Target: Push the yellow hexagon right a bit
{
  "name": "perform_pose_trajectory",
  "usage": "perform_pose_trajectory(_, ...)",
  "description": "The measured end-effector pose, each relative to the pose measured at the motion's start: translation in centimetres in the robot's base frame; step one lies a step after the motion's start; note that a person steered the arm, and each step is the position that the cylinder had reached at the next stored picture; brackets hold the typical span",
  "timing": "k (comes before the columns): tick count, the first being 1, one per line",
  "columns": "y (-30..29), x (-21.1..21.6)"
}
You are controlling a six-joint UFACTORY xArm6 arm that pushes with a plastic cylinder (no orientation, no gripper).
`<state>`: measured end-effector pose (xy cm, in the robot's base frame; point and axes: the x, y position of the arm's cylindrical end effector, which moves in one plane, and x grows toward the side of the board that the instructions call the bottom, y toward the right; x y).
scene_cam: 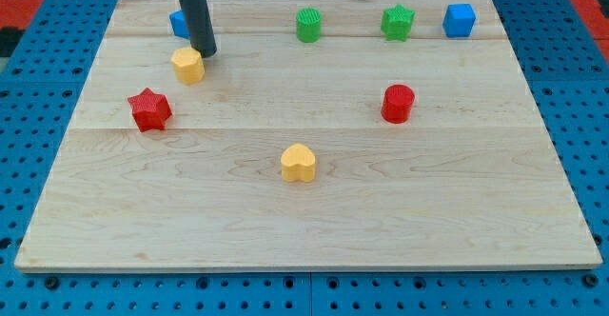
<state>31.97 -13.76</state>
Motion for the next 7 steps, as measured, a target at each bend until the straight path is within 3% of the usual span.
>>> perform_pose_trajectory(1, 0.0, 2.1)
perform_pose_trajectory(2, -0.1, 1.1)
perform_pose_trajectory(5, -8.3, 1.3)
perform_pose_trajectory(7, -7.5, 4.4)
